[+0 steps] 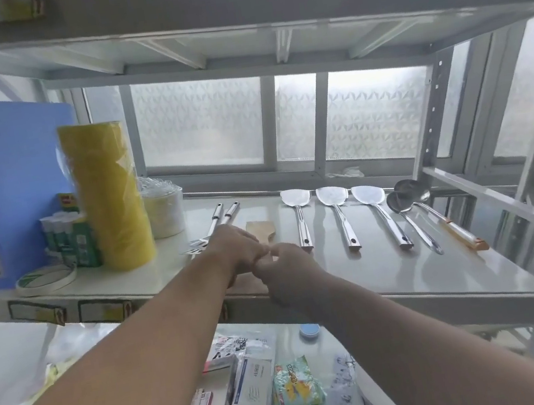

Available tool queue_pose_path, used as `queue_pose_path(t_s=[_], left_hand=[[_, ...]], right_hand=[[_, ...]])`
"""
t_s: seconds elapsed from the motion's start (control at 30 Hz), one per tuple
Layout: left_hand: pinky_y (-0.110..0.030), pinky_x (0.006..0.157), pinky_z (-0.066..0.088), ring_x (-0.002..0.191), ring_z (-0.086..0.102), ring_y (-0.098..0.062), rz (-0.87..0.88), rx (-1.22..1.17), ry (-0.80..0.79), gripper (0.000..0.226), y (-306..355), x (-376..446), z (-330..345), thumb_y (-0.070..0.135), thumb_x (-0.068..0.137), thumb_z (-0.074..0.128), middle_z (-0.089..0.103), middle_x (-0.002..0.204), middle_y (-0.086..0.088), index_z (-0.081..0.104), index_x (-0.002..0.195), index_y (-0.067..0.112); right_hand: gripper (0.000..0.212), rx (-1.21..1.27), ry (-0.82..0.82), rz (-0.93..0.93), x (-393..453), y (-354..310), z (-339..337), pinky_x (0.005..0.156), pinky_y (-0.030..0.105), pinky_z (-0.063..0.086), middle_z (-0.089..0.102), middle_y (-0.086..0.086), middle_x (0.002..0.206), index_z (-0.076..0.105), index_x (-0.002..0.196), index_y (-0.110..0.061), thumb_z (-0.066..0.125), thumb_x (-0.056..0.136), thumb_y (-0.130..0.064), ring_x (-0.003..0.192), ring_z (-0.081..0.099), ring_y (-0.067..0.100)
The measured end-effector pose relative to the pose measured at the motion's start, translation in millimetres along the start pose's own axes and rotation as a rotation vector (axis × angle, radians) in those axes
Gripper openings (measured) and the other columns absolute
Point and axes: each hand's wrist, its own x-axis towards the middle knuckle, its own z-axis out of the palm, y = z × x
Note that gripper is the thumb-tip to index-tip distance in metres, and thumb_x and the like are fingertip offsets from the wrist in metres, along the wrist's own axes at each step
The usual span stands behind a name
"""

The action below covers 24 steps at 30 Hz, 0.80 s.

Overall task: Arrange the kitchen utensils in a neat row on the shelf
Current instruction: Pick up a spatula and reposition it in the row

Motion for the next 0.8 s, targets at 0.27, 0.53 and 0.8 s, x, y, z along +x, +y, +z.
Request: queue_pose_path(t_s=[0.27, 0.53, 0.8], left_hand=[[-0.037, 0.073, 0.054, 0.099, 0.070, -0.029, 0.145, 0.501, -0.037, 0.021, -3, 39, 16, 0.019, 0.076, 0.070, 0.073, 0.088, -0.017, 0.063, 0.057, 0.014], [-0.040, 0.077, 0.053, 0.113, 0.069, -0.034, 0.179, 0.718, -0.036, 0.035, 1, 94, 35, 0.021, 0.087, 0.065, 0.070, 0.117, -0.023, 0.072, 0.111, -0.003], [-0.045, 0.087, 0.058, 0.116, 0.068, -0.038, 0.162, 0.701, -0.014, 0.036, -3, 134, 47, 0.020, 0.090, 0.066, 0.070, 0.120, -0.025, 0.071, 0.114, -0.006]], right_hand=[[0.028, -0.686, 0.082, -0.227, 19, 13, 2, 0.082, 0.037, 0.043, 0.055, 0.008, 0.110, 0.062, 0.113, -0.010, 0.046, 0.097, -0.025, 0.110, 0.053, 0.028], [0.032, -0.790, 0.085, -0.151, 66, 21, -1, 0.071, 0.037, 0.044, 0.053, 0.002, 0.086, 0.063, 0.115, -0.017, 0.039, 0.094, -0.017, 0.083, 0.059, 0.030], [0.034, -0.744, 0.092, -0.070, 100, 31, 7, 0.070, 0.036, 0.040, 0.060, 0.005, 0.095, 0.063, 0.116, -0.015, 0.038, 0.093, -0.012, 0.084, 0.056, 0.029]])
